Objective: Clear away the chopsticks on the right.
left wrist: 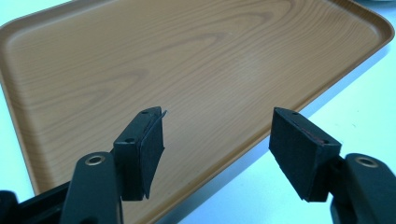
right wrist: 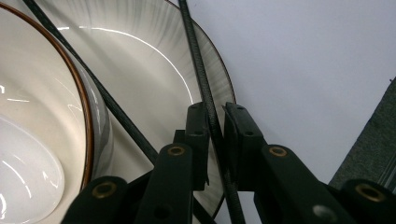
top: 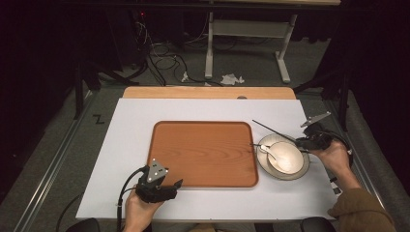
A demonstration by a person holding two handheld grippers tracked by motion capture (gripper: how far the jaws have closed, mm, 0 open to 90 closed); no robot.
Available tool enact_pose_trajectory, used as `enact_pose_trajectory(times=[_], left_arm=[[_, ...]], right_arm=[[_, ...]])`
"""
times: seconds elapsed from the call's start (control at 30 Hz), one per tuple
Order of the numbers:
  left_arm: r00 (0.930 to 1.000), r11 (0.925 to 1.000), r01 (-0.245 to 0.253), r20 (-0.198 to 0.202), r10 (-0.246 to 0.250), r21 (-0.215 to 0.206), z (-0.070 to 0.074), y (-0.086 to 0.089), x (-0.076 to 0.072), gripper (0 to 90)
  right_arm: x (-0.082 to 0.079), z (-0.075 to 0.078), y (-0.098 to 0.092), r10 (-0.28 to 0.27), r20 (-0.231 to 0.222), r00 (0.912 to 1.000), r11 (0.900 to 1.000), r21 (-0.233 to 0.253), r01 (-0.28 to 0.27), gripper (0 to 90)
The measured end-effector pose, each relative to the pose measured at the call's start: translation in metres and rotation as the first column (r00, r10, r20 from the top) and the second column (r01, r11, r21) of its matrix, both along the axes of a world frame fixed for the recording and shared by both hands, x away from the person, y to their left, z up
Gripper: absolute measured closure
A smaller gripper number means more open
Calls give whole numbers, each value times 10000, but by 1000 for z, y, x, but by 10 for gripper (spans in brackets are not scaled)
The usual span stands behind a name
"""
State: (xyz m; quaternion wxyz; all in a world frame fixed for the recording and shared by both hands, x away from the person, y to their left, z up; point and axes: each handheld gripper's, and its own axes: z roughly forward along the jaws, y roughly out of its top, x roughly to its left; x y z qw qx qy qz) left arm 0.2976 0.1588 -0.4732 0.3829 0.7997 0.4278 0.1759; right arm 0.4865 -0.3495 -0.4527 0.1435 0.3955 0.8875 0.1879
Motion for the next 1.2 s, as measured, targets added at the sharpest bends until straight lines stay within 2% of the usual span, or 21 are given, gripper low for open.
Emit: enact_pose_trajectory(times=[0.1, 0.2, 0.33, 0.4, 0.5, 0.53, 0.57, 0.7, 0.73, 0.77, 0.83, 0.97, 1.17, 1.2], left_arm=[[10000, 10000, 24, 69, -24, 14, 1, 0, 0, 352], [9998, 10000, 37, 190, -36, -52, 2, -1, 1, 352], [9997, 9998, 182, 150, -181, -39, 2, -3, 3, 352], [9995, 9996, 297, 125, -297, -19, 2, -5, 4, 353], [9988, 9989, 476, 103, -476, -11, 1, -8, 7, 352], [9985, 9986, 533, 90, -533, -9, 1, -9, 9, 353], [9981, 9982, 603, 78, -603, 3, 1, -10, 10, 353], [9955, 9955, 950, 18, -950, 9, 0, -17, 17, 353], [9955, 9955, 950, 18, -950, 9, 0, -17, 17, 352], [9949, 9949, 1007, 6, -1007, -18, 0, -18, 19, 352], [9941, 9940, 1088, -18, -1088, -87, 0, -20, 21, 352], [9925, 9924, 1218, -77, -1219, -199, 0, -23, 27, 353], [9884, 9881, 1513, -105, -1517, -271, 0, -29, 33, 354], [9878, 9875, 1553, -109, -1556, -253, 0, -29, 34, 354]], right_arm=[[0, 0, -1, 182, 133, 9997, 9998, -7, -182, 848], [0, -1, -3, 72, 231, 9997, 9999, 76, -74, 861], [-4, 0, -7, -100, 468, 9989, 9992, 385, 82, 866], [-11, 8, -10, -315, 794, 9963, 9968, 761, 254, 867], [-18, 16, -11, -387, 1038, 9938, 9959, 850, 299, 867], [-25, 24, -12, -377, 1230, 9917, 9952, 941, 262, 867], [-25, 24, -12, -377, 1230, 9917, 9952, 941, 262, 867], [-44, 43, -9, -517, 1576, 9862, 9925, 1174, 333, 866], [-44, 43, -9, -517, 1576, 9862, 9925, 1174, 333, 866], [-53, 50, -6, -497, 1690, 9844, 9916, 1264, 284, 866], [-57, 53, -4, -501, 1664, 9848, 9914, 1274, 289, 866], [-76, 63, 12, -274, 1784, 9836, 9897, 1432, 16, 866], [-104, 70, 44, 91, 1791, 9838, 9856, 1646, -391, 865], [-104, 70, 44, 91, 1791, 9838, 9856, 1646, -391, 865]])
